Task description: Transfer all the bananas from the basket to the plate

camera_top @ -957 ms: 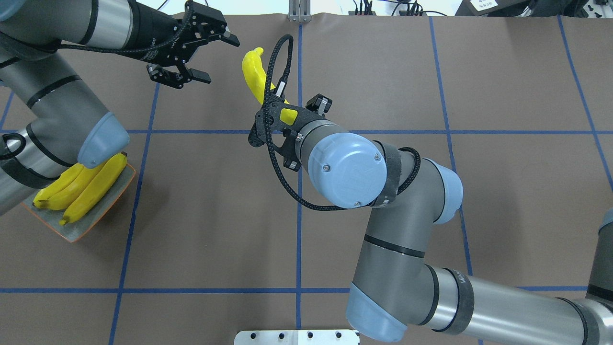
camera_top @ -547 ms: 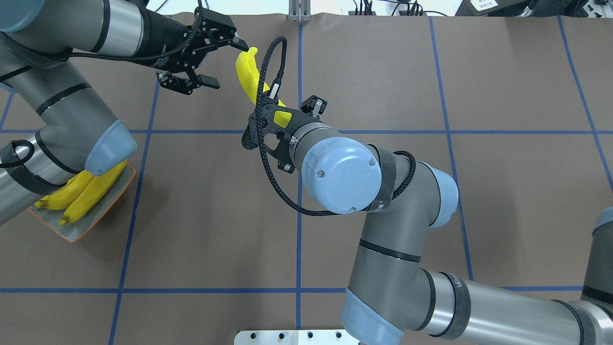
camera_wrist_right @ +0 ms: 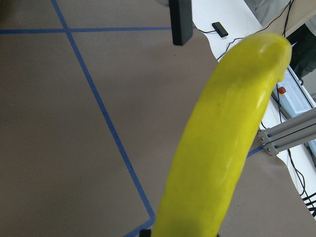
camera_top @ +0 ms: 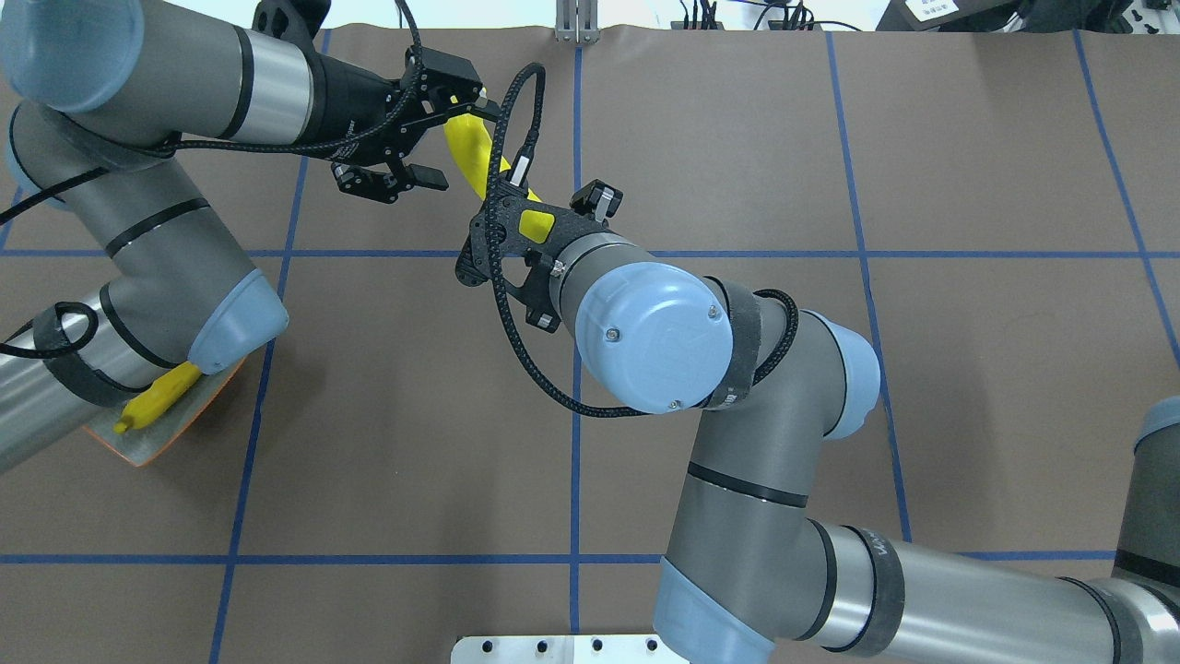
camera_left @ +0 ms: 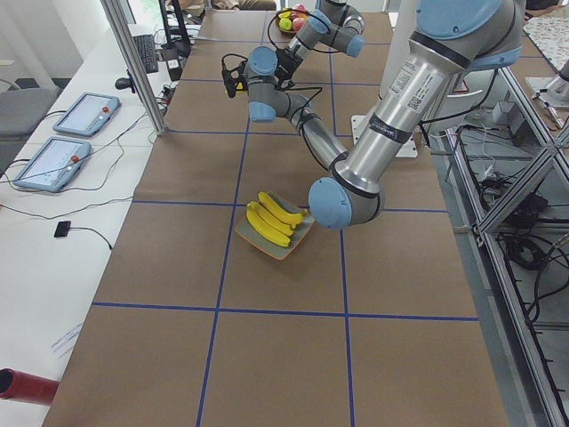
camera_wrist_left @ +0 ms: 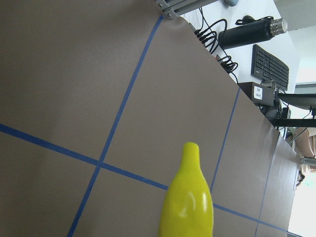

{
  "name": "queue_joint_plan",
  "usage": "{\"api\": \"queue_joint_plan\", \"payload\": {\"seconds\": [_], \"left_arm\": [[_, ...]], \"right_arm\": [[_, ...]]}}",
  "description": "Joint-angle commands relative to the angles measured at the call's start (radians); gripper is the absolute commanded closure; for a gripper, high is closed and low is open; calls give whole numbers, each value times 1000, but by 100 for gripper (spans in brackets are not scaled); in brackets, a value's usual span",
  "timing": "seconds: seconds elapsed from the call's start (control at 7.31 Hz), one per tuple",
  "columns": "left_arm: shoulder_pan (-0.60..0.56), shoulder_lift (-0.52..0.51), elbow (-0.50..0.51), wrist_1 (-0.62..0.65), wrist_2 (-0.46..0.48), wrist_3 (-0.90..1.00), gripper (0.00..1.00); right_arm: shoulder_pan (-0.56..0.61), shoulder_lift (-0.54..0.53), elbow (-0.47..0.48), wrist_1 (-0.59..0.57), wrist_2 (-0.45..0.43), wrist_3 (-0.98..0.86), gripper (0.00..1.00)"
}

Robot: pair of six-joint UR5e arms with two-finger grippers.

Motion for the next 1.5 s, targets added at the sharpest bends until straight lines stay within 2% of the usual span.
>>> {"api": "queue_joint_plan", "payload": {"seconds": [0.0,0.14,0.41,0.55,0.68,1.09,1.37], "left_arm": [[3,-1,-7,0,3,24,64],[3,2,-19,0,3,45,100],[3,5,-22,0,2,52,100],[3,6,-21,0,2,50,100],[3,10,-21,1,2,52,100],[3,14,-13,1,2,58,100],[0,63,-22,1,-3,129,100]], "right_arm": [[0,-1,0,3,-2,1,100],[0,-1,5,3,-3,1,100],[0,-4,12,5,-9,1,96],[0,-6,25,6,-8,3,53],[0,-9,46,9,-8,4,1],[29,-12,95,11,18,7,0],[136,-26,94,8,139,57,1]]}}
